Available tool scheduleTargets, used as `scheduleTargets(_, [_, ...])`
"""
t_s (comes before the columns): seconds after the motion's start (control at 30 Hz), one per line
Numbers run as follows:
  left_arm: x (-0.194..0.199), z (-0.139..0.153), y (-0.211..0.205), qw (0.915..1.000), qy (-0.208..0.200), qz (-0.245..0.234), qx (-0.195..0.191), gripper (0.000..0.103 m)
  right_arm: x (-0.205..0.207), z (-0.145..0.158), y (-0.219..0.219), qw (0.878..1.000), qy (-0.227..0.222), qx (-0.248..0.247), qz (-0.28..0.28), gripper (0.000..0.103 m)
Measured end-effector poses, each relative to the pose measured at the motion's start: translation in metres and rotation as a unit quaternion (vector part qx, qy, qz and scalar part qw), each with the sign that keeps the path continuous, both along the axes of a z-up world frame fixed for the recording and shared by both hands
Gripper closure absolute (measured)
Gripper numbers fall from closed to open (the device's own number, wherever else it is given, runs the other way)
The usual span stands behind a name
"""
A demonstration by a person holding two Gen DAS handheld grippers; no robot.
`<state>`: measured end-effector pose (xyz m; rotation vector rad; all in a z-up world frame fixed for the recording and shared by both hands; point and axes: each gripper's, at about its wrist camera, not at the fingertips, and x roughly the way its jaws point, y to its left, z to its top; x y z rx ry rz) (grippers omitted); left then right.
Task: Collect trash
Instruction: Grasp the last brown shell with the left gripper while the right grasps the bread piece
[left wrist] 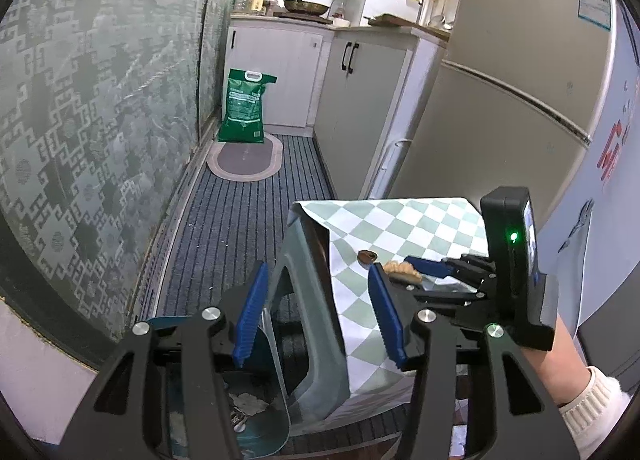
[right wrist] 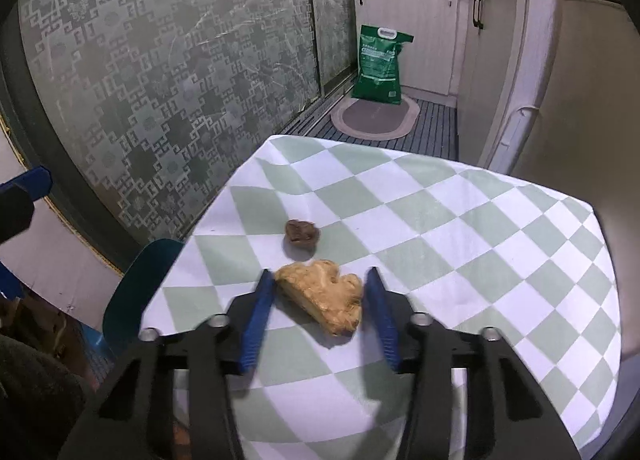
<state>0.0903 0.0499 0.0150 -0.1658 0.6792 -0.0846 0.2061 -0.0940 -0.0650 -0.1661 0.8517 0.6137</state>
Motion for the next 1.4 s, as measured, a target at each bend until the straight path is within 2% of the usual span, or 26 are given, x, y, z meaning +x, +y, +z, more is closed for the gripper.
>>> scheduleTargets(0.13, [0.009, -0.007, -0.011, 0.9999, 0.009, -0.008, 0.003, 0.052, 0.002, 0.004, -0.012, 1.000, 0.005, 0.023, -0.003, 0.058])
scheduleTargets(0.33, [0.024, -0.019, -0.033, 0.9995, 0.018, -0.021, 0.015, 0.055, 0.001, 0.027, -0.038, 0.999, -0.004, 0.047, -0.015, 0.058])
scheduleTargets(0.53, [0.042, -0.035, -0.052, 0.9987, 0.033, -0.027, 0.029, 0.061, 0.002, 0.064, -0.068, 0.996, -0.020, 0.087, -0.030, 0.058])
scheduleTargets(0.7, [0.060, -0.052, -0.071, 0.9968, 0.054, -0.042, 0.042, 0.061, -0.003, 0.089, -0.081, 0.992, -0.031, 0.117, -0.034, 0.058])
scheduleTargets(0.97, [0.086, -0.071, -0.087, 0.9932, 0.072, -0.034, 0.085, 0.064, -0.006, 0.109, -0.090, 0.990, -0.039, 0.133, -0.034, 0.058])
scheduleTargets(1.03, [0.090, -0.073, -0.088, 0.9932, 0.076, -0.029, 0.084, 0.065, -0.006, 0.115, -0.088, 0.989, -0.041, 0.137, -0.032, 0.058])
scheduleTargets(1.23, [0.106, -0.078, -0.095, 0.9900, 0.079, -0.018, 0.115, 0.065, -0.012, 0.132, -0.080, 0.990, -0.055, 0.126, -0.017, 0.058])
scheduleTargets(1.4, [0.115, -0.080, -0.098, 0.9885, 0.084, -0.015, 0.125, 0.070, -0.020, 0.147, -0.076, 0.991, -0.074, 0.115, -0.007, 0.058])
